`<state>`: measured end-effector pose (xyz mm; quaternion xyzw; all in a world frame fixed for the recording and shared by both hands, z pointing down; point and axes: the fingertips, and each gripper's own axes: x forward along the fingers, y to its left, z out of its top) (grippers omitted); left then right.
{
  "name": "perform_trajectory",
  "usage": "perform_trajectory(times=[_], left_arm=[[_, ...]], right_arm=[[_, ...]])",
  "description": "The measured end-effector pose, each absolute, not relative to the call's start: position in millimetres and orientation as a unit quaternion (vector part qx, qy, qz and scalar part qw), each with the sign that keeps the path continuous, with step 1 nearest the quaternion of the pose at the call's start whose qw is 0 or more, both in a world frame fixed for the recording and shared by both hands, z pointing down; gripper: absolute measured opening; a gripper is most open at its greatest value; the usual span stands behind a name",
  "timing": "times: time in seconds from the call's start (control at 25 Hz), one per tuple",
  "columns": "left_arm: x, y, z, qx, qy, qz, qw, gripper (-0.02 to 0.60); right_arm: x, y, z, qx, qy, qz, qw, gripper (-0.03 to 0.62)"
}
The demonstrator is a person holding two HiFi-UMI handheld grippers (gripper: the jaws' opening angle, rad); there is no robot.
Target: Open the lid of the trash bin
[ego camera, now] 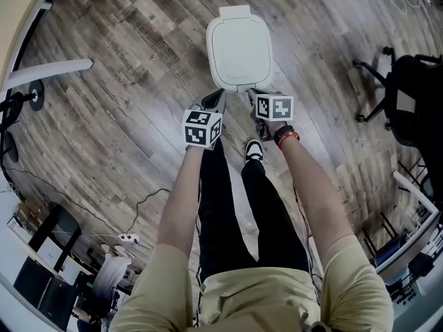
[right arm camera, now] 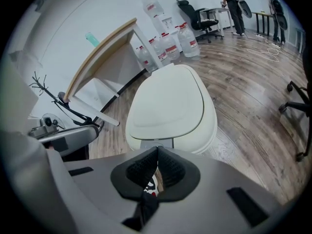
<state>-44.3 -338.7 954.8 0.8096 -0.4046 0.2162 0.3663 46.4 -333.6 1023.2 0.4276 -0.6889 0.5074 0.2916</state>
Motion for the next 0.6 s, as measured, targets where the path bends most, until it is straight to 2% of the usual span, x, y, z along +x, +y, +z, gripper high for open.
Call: perform_trajectory(times=[0.28,0.6], left_arm=[[-39.8,-339.3,956.2,0.808,-0.402,0.215,0.374,0.023],[-45.8,-339.5,962.9,0.799,-0.408,0.215,0.386,0.025]], right_arm=[[47.8,-333.4,1025.8,0.433,-0.675,0.534,0.268,0.017],[42.9,-330.9,1028.3,0.386,-0.721,0.489,0.303,0.016]])
